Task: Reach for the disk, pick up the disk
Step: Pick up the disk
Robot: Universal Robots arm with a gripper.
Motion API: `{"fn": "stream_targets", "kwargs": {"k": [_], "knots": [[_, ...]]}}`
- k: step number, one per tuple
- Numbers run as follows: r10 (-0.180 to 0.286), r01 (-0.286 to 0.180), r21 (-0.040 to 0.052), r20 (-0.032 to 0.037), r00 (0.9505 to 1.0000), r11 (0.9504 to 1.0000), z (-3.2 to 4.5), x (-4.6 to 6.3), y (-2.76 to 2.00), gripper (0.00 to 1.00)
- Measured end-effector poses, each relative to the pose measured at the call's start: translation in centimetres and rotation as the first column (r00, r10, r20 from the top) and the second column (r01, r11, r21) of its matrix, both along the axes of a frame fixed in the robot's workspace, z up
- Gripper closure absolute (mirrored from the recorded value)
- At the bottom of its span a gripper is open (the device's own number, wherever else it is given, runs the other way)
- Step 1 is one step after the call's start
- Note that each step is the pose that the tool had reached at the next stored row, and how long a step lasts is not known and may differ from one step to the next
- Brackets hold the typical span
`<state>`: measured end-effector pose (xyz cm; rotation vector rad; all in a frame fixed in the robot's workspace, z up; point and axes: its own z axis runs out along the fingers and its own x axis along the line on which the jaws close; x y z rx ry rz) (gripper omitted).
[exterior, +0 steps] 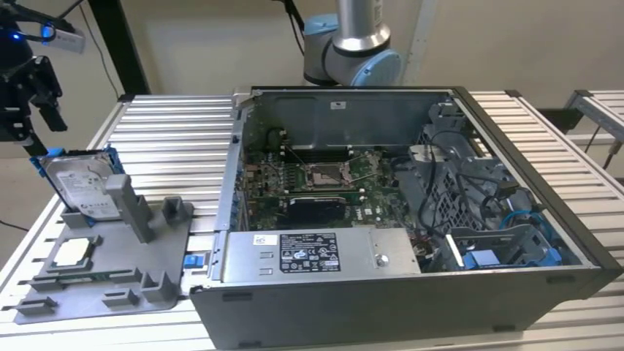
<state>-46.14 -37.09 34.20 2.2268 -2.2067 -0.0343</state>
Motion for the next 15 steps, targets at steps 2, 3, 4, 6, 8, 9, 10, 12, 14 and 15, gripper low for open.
{"fn": "stream_targets", "kwargs": {"k": [2, 3, 4, 6, 8, 9, 10, 12, 14, 15], "knots": [[0.000, 0.000, -0.0010, -0.0003, 1.0000, 1.0000, -0.34, 0.0, -0.01, 0.00], [0.000, 0.000, -0.0013, -0.0004, 1.0000, 1.0000, -0.48, 0.0, -0.01, 0.00], [0.000, 0.000, -0.0015, -0.0004, 1.0000, 1.0000, -0.66, 0.0, 0.00, 0.00], [0.001, -0.001, -0.0015, -0.0003, 1.0000, 1.0000, -1.04, -0.1, -0.01, 0.00], [0.001, -0.001, -0.0016, -0.0003, 1.0000, 1.0000, -1.38, -0.1, -0.08, 0.00], [0.001, -0.001, -0.0017, -0.0004, 1.0000, 1.0000, -1.57, -0.1, -0.14, 0.00], [0.001, -0.001, -0.0016, -0.0003, 1.0000, 1.0000, -1.75, -0.1, -0.20, 0.00], [0.001, -0.001, -0.0018, -0.0005, 1.0000, 1.0000, -2.11, -0.1, -0.35, 0.00], [0.001, -0.001, -0.0017, -0.0004, 1.0000, 1.0000, -2.47, -0.1, -0.45, 0.00], [0.001, -0.001, -0.0017, -0.0004, 1.0000, 1.0000, -2.65, -0.1, -0.50, 0.00]]}}
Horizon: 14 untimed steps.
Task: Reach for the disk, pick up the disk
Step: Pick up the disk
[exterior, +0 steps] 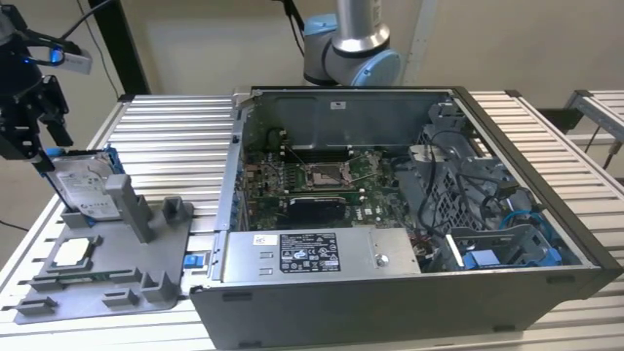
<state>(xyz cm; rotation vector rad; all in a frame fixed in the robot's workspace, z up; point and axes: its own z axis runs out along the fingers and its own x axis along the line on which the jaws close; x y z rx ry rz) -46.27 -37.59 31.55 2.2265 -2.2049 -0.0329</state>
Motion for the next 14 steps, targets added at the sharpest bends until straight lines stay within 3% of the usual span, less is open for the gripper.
{"fn": "stream_targets", "kwargs": {"k": [14], "knots": [[0.000, 0.000, 0.0000, -0.0001, 1.0000, 1.0000, -2.55, 0.0, -0.17, 0.00]]}}
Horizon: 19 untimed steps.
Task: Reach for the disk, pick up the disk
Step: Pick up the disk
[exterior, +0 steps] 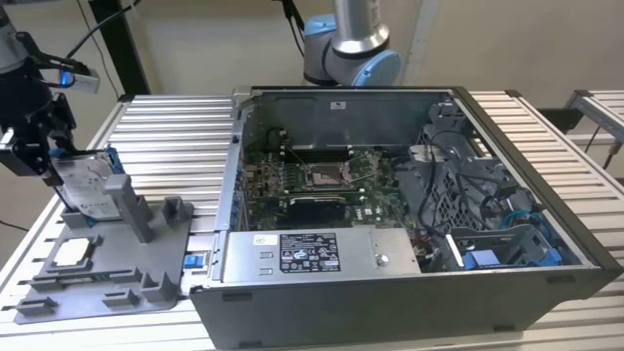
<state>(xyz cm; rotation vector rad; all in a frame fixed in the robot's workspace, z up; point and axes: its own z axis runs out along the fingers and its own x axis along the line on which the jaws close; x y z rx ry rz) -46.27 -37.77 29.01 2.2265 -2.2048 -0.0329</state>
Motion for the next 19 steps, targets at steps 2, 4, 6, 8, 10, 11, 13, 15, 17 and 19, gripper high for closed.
{"fn": "stream_targets", "kwargs": {"k": [2, 4, 6, 8, 10, 11, 13, 15, 17, 19], "knots": [[0.000, 0.000, 0.0000, 0.0000, 1.0000, 1.0000, -0.37, 0.0, 0.00, 0.00], [0.000, 0.000, 0.0000, 0.0000, 1.0000, 1.0000, -0.75, 0.0, 0.00, 0.00], [0.000, 0.000, 0.0001, 0.0005, 1.0000, 1.0000, -1.10, 0.0, 0.00, 0.00], [0.000, 0.000, 0.0001, 0.0016, 1.0000, 1.0000, -1.46, 0.0, 0.00, 0.00], [0.000, 0.000, 0.0001, 0.0027, 1.0000, 1.0000, -1.82, 0.0, 0.00, 0.00], [0.000, 0.000, 0.0001, 0.0031, 1.0000, 1.0000, -2.01, 0.0, 0.00, 0.00], [0.000, 0.000, -0.0002, 0.0032, 1.0000, 1.0000, -2.16, 0.0, 0.00, 0.00], [0.000, 0.000, -0.0009, 0.0030, 1.0000, 1.0000, -2.15, 0.0, 0.00, 0.00], [0.000, 0.000, -0.0016, 0.0032, 1.0000, 1.0000, -2.17, 0.0, 0.00, 0.00], [0.000, 0.000, -0.0024, 0.0032, 1.0000, 1.0000, -2.17, 0.0, 0.00, 0.00]]}}
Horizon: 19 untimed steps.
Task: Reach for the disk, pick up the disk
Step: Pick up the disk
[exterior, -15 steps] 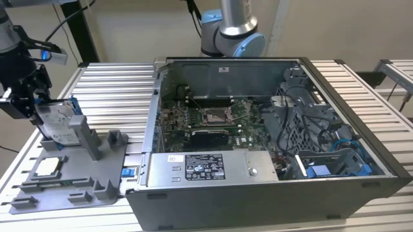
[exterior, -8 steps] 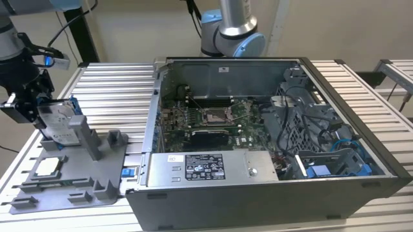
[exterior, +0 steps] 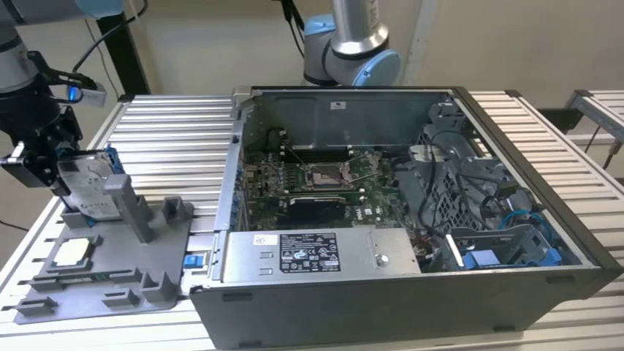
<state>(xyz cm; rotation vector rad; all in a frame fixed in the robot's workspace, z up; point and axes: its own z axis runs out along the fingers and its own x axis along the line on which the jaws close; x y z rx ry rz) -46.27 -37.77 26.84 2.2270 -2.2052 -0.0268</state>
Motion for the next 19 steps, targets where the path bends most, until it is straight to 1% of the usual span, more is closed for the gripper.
{"fn": "stream_targets", "kwargs": {"k": [4, 8, 12, 18, 19], "knots": [[0.000, 0.000, -0.0009, 0.0002, 1.0000, 1.0000, -0.06, 0.01, 0.01, 0.00], [0.000, 0.000, -0.0009, 0.0056, 1.0000, 1.0000, -0.61, 0.00, 0.00, 0.00], [0.000, 0.000, -0.0013, 0.0084, 1.0000, 1.0000, -0.85, -0.01, 0.00, 0.00], [0.000, 0.000, -0.0022, 0.0092, 1.0000, 1.0000, -0.89, -0.01, 0.00, 0.00], [0.000, 0.000, -0.0024, 0.0093, 1.0000, 1.0000, -0.89, 0.00, 0.00, 1.00]]}}
